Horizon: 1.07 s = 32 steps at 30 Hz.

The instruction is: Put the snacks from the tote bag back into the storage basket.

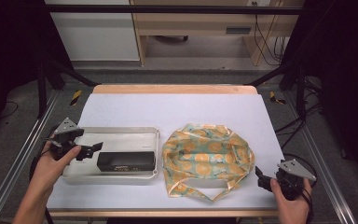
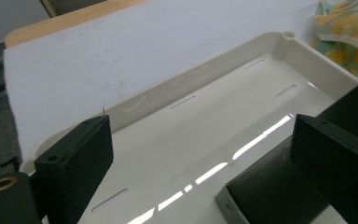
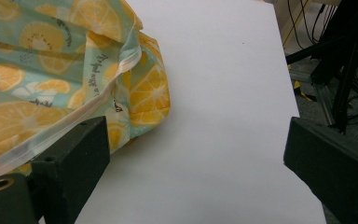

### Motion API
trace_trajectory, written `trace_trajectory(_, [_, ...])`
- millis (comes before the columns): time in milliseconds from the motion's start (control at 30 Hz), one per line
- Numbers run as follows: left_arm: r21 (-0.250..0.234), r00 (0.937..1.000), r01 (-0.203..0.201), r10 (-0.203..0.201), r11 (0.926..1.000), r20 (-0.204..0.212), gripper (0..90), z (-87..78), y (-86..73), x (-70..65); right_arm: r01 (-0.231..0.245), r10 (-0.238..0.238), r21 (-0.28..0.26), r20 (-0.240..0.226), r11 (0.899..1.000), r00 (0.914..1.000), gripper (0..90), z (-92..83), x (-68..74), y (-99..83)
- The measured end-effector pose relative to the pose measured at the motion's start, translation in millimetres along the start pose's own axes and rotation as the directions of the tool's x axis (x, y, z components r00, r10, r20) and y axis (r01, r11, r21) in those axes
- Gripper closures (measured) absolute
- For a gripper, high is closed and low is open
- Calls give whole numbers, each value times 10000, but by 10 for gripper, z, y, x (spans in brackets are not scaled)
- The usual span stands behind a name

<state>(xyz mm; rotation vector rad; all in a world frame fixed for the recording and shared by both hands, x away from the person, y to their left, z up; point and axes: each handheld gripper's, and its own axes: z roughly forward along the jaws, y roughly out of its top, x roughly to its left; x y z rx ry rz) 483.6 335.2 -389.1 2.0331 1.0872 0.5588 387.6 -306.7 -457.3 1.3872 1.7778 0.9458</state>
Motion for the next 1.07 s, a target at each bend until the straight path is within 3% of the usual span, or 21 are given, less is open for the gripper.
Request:
trace_trajectory(133, [-236, 9983, 549, -553, 9982, -180, 61, 4, -71, 92, 2, -2, 8, -9, 10000, 10000, 75, -1, 4, 0])
trace_trajectory(433, [-37, 9955, 589, -590, 9983, -745, 62, 17, -197, 179, 5, -5, 2, -41, 10000, 10000, 75, -2, 5, 2])
trace_trajectory(700, [206, 9874, 640, -603, 9977, -1462, 63, 11, -354, 239, 11, -11, -8, -96, 10000, 10000, 75, -4, 8, 5])
trace_trajectory(967, [-91, 9857, 767, -772, 9970, -1497, 63, 8, -463, 200, 112, -112, 22, -180, 9999, 9998, 75, 6, 33, 11])
trace_trajectory(1067, [52, 9830, 722, -703, 9974, -1697, 63, 8, -477, 195, 139, -138, 20, -213, 9999, 9997, 74, 12, 42, 14])
